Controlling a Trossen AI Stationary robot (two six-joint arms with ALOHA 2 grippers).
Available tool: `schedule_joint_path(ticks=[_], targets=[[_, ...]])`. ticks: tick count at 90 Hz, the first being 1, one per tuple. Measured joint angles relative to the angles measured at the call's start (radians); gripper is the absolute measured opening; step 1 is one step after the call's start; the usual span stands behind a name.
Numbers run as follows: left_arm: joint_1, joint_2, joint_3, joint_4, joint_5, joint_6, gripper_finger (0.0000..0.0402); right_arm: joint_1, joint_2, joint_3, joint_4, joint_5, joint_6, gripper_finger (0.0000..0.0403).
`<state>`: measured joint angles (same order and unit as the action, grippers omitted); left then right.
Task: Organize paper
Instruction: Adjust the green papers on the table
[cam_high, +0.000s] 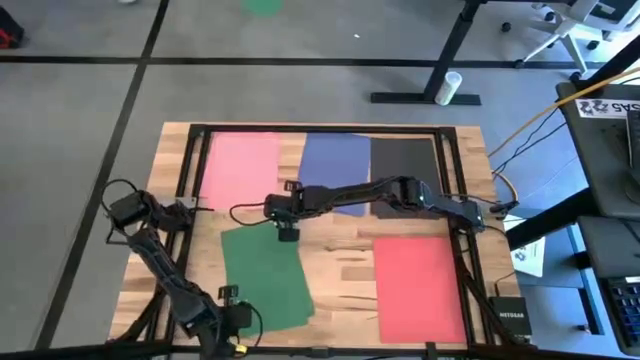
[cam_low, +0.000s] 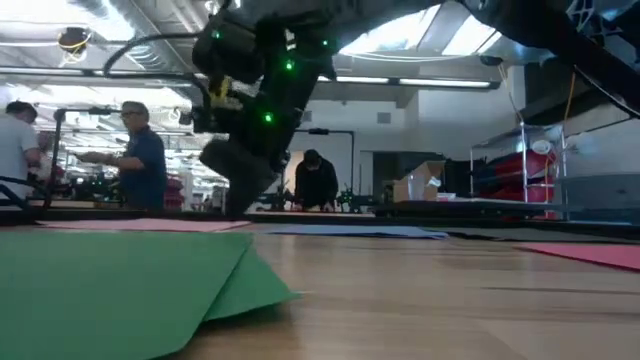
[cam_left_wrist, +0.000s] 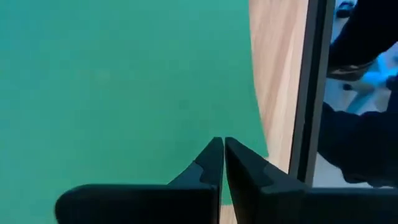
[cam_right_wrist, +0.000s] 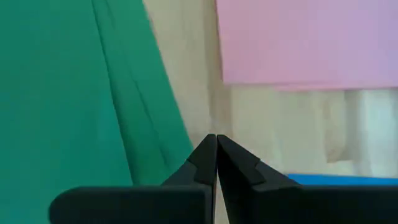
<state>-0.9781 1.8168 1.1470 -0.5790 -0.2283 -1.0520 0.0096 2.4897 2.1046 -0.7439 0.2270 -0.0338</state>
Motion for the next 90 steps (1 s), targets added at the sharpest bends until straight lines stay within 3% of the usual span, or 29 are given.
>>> schedule_joint_path(ticks=[53, 65, 90], targets=[[0.038, 0.004, -0.01, 0.177, 0.007, 0.146, 0.0, -0.004, -0.005, -0.088, 0.104, -0.023, 0.032, 0.0], [0.057, 0.018, -0.045, 0.294, 0.078, 0.171, 0.0, -0.004, -0.005, -0.088, 0.104, -0.029, 0.034, 0.0], [0.069, 0.068, -0.048, 0.302, 0.123, 0.156, 0.0, -0.004, -0.004, -0.089, 0.104, -0.035, 0.036, 0.0]])
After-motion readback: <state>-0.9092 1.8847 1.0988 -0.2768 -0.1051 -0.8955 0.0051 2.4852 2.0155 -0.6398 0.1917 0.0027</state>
